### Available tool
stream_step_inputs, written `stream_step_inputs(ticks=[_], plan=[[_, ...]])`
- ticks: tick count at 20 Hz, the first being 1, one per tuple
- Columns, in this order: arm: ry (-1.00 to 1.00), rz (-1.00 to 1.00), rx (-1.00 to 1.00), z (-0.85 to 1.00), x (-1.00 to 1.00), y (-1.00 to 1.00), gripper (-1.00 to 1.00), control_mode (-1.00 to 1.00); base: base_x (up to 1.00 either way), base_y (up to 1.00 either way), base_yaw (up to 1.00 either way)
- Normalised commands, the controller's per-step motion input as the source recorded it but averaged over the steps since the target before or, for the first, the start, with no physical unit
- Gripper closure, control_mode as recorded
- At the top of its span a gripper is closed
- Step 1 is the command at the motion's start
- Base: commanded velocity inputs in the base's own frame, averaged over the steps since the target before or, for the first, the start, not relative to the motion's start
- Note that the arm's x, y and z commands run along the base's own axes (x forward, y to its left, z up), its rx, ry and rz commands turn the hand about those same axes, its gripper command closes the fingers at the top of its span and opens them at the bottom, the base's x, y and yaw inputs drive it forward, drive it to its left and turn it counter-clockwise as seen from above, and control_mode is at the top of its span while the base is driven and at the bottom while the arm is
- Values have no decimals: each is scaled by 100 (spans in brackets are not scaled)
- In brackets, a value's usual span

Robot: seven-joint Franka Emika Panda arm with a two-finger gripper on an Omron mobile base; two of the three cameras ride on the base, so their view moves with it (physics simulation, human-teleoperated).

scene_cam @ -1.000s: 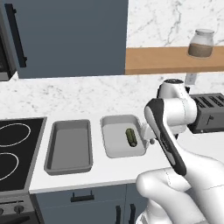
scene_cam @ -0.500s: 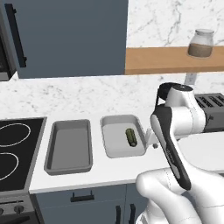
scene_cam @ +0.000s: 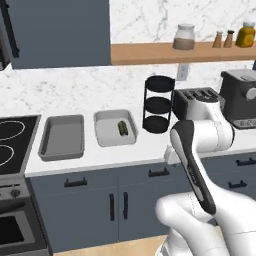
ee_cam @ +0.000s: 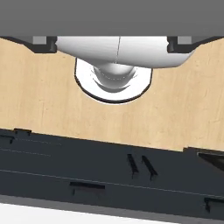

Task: Place one cucumber and one chicken drumstick in each tupperware on the nearby counter, to pack two identical lunches.

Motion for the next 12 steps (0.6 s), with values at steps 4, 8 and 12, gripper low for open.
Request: stream_step_inputs(ticks=[4,8,12], plan=[[0,0,0,0,0,0,-100,100,-81,-31,-33],[0,0,0,0,0,0,-100,100,-12,-30,-71],[0,0,0,0,0,0,-100,100,0,-56,-77]])
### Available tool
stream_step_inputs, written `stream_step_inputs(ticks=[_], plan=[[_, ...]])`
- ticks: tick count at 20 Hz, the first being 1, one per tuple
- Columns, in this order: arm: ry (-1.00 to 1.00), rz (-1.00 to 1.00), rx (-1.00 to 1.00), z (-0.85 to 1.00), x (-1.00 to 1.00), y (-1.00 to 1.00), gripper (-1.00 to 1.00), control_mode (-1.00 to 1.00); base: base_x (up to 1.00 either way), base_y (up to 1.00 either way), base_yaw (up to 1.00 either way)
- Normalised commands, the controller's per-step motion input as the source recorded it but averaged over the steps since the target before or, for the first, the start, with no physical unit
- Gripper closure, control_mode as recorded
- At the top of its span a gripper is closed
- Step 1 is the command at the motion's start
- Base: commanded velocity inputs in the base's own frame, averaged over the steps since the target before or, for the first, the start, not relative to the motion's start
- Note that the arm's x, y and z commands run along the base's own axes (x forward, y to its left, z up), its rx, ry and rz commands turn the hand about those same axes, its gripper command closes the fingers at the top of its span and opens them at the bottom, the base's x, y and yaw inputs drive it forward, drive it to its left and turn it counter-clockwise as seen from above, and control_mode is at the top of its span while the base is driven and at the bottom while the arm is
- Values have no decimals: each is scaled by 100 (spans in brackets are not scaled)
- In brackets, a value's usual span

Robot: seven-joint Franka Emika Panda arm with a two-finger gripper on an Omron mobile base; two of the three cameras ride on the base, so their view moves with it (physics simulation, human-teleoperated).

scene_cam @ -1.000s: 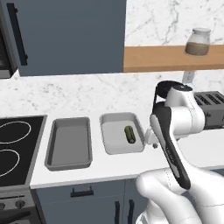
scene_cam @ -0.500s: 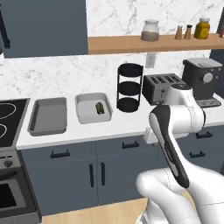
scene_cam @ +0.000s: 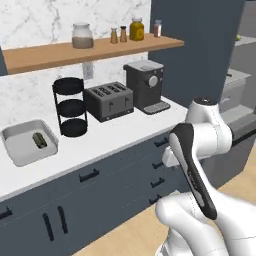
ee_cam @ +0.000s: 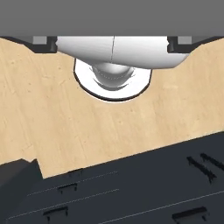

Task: Place one cucumber and one chicken drumstick in each tupperware on the nearby counter, to pack two identical lunches.

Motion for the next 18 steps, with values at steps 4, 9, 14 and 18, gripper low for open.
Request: stream_step_inputs(ticks=[4,9,14,18], plan=[[0,0,0,0,0,0,-100,100,37,-100,-44],[0,0,0,0,0,0,-100,100,95,-100,15],[0,0,0,0,0,0,-100,100,77,-97,32],[0,0,0,0,0,0,-100,100,43,-90,32]])
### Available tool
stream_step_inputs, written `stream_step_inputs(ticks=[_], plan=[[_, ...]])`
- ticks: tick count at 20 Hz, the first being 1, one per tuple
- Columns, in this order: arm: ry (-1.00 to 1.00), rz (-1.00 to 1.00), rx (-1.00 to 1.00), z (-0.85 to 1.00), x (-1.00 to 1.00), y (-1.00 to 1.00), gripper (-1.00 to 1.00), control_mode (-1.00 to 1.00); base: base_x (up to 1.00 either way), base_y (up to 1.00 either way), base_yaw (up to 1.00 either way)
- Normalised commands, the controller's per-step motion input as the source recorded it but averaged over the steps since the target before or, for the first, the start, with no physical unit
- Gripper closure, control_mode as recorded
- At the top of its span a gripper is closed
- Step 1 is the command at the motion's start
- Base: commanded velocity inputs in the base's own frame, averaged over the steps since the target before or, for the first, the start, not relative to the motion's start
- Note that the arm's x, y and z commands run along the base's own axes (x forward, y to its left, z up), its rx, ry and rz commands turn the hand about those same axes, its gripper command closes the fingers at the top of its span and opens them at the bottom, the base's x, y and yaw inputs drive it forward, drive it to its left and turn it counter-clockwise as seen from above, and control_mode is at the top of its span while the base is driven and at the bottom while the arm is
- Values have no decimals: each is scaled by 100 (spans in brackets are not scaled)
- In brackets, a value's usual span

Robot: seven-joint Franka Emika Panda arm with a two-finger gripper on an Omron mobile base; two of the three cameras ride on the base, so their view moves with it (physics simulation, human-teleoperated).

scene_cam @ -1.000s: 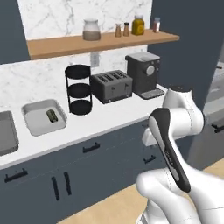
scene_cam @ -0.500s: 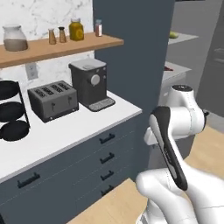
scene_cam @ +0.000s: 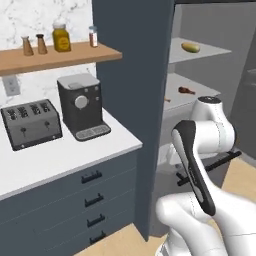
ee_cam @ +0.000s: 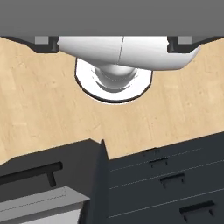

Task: Place one cucumber and one chicken drumstick in each tupperware on the nearby counter, to pack two identical lunches.

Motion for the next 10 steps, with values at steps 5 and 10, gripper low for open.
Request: stream_step_inputs(ticks=[5,10], plan=[[0,0,0,0,0,0,-100,100,45,-99,16],[0,0,0,0,0,0,-100,100,55,-63,19]])
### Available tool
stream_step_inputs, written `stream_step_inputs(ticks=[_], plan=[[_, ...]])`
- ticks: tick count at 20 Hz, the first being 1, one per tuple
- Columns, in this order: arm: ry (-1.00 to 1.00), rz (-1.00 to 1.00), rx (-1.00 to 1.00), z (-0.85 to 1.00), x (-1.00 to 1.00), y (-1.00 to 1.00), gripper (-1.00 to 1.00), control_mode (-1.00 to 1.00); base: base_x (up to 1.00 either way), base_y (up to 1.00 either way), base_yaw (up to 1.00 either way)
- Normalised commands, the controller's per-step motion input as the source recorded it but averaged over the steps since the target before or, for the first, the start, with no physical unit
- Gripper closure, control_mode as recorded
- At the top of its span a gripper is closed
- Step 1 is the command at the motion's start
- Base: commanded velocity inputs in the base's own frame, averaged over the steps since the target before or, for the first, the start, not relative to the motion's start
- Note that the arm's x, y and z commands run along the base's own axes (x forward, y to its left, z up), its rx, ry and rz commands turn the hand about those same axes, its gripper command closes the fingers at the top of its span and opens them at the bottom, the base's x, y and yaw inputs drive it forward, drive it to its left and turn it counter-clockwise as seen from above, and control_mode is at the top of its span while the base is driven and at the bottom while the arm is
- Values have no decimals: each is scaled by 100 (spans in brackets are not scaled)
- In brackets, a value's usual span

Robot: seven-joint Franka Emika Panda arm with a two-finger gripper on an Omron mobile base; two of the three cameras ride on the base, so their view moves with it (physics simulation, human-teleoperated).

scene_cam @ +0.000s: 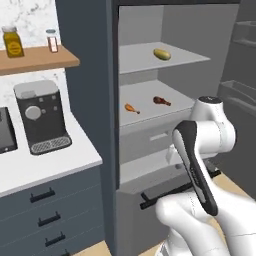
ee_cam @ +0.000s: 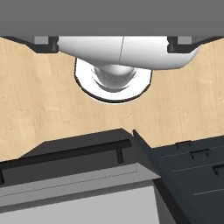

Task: Place one cucumber and one chicken drumstick in each tupperware on the nearby counter, to pack two identical lunches.

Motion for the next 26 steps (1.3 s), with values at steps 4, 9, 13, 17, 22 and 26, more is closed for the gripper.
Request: stream_step_inputs(ticks=[4,9,13,17,22,26], plan=[[0,0,0,0,0,0,-100,100,48,-22,14],[0,0,0,0,0,0,-100,100,51,-12,14],[0,0,0,0,0,0,-100,100,43,-38,8],[0,0,0,0,0,0,-100,100,39,-43,6],[0,0,0,0,0,0,-100,100,60,-6,18],[0,0,0,0,0,0,-100,100,40,0,20]])
